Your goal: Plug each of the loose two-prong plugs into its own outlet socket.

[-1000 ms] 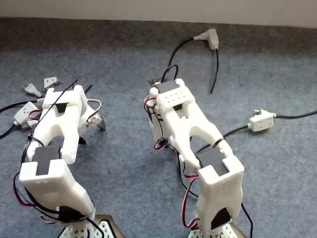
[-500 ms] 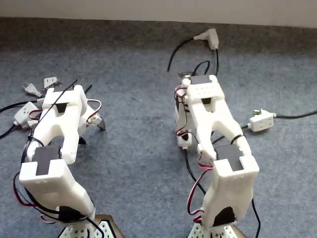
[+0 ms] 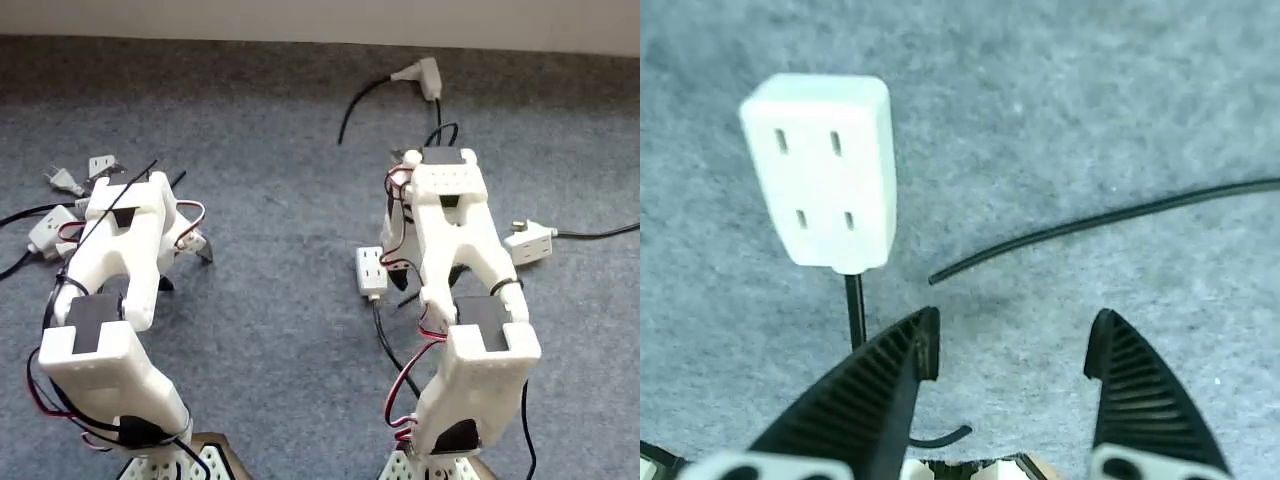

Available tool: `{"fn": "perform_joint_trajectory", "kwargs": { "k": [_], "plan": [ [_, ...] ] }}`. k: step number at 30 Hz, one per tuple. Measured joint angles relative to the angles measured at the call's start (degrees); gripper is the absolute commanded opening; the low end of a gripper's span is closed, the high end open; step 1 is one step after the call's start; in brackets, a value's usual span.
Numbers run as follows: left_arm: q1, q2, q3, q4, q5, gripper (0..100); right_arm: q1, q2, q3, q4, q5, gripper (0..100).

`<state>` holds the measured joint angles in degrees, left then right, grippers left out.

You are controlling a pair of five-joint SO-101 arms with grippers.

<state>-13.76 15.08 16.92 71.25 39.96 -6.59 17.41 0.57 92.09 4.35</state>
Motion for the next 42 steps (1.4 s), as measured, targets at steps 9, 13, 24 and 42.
{"fn": "perform_joint_trajectory", "kwargs": {
  "k": [9, 13, 24, 42],
  "plan": [
    [0.0, 0.0, 0.0, -0.1, 0.0, 29, 0.4, -0.4, 13.1, 0.4, 0.0, 24.5],
    [0.0, 0.0, 0.0, -0.1, 0.0, 29, -2.4, -0.4, 16.2, 0.6, 0.1, 24.5],
    [0.0, 0.0, 0.0, -0.1, 0.0, 29, -11.4, -0.4, 16.5, 2.6, 0.1, 24.5],
    [0.0, 0.0, 0.0, -0.1, 0.0, 29, -2.4, -0.4, 0.4, 6.4, 8.1, 24.5]
  ]
}}
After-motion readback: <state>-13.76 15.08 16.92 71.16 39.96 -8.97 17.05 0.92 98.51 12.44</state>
